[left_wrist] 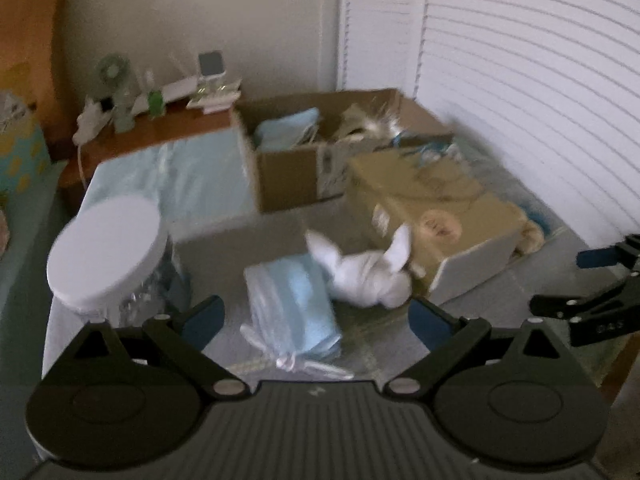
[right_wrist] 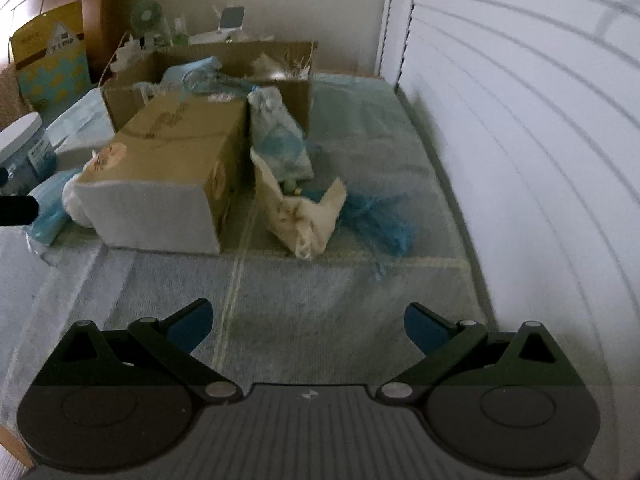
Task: Organize soft objects
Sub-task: 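Grasp the cream cloth figure with the right tool while the left tool moves to the blue mask stack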
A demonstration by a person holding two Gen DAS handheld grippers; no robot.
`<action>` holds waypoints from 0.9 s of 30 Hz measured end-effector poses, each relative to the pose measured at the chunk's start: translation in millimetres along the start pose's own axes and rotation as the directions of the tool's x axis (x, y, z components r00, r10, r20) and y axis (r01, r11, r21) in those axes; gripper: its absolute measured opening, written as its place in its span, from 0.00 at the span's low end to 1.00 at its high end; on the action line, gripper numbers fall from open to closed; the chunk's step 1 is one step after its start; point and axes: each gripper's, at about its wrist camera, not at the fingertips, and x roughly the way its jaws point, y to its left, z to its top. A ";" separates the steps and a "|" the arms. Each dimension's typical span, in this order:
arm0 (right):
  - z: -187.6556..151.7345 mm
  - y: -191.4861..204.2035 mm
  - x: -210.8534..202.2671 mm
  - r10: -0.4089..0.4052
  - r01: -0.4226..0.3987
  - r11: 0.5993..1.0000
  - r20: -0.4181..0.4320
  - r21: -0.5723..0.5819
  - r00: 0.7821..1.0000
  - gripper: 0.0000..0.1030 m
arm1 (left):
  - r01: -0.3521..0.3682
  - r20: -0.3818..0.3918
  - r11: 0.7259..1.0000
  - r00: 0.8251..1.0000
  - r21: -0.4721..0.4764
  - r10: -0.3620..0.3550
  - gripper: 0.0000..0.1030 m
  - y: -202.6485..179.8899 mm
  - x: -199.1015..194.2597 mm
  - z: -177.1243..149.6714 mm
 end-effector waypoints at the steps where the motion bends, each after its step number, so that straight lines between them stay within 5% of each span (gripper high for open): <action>1: -1.1 0.3 1.4 0.005 -0.005 1.000 -0.008 -0.001 1.000 1.00 | -0.006 -0.008 1.000 1.000 -0.011 0.006 0.95 1.8 3.0 -2.2; 11: -8.4 0.5 -1.0 0.025 -0.025 1.000 0.031 -0.009 0.999 1.00 | -0.056 -0.062 0.994 0.997 -0.095 0.050 0.96 13.1 34.2 -16.5; 27: 2.6 -9.4 10.9 -0.030 0.029 0.999 0.071 0.021 0.997 1.00 | -0.096 -0.023 0.990 0.995 -0.099 0.094 1.00 9.0 35.8 -22.2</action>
